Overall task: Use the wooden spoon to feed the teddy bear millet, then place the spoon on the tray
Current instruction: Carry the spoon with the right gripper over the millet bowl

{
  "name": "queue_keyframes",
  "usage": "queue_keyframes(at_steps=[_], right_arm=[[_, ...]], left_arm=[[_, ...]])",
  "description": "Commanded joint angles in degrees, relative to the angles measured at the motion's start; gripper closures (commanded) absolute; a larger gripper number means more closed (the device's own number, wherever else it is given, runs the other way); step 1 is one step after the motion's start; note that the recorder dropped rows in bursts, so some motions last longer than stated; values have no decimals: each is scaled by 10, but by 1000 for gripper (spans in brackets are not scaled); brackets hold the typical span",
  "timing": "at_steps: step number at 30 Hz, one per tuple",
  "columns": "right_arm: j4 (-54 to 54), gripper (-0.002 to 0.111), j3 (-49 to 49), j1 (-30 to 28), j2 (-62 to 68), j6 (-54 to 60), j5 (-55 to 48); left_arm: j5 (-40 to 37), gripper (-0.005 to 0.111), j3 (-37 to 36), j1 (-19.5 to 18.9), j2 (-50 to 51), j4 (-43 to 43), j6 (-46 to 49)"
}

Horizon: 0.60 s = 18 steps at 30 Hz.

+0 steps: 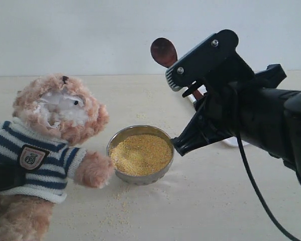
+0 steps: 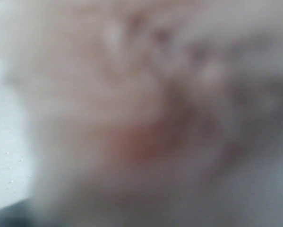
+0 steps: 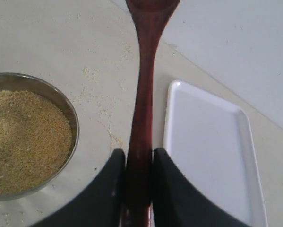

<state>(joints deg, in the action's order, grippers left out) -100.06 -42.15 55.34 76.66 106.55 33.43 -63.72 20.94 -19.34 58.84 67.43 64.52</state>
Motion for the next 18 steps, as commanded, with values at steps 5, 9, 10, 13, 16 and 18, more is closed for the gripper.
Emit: queue_keyframes(at_steps=[5,9,10,13,16,18], right_arm=[[1,107,26,-6,0,-29,-6],[1,107,42,-21,0,-21,-19],[1,107,43,-26,0,-15,-21],[1,107,42,-41,-4,18,-26],[1,107,52,-57,-10,30,-43],[1,107,57,-57,-10,61,-44]], left_arm=[[-5,102,-1,-1,-4,12,-2],[-5,102,-1,-1,-4,12,-2],[-5,102,-1,-1,-4,12,-2],[-5,102,-1,-1,-4,12,-2],[-5,102,-1,-1,-4,12,-2],[-5,102,-1,-1,-4,12,-2]])
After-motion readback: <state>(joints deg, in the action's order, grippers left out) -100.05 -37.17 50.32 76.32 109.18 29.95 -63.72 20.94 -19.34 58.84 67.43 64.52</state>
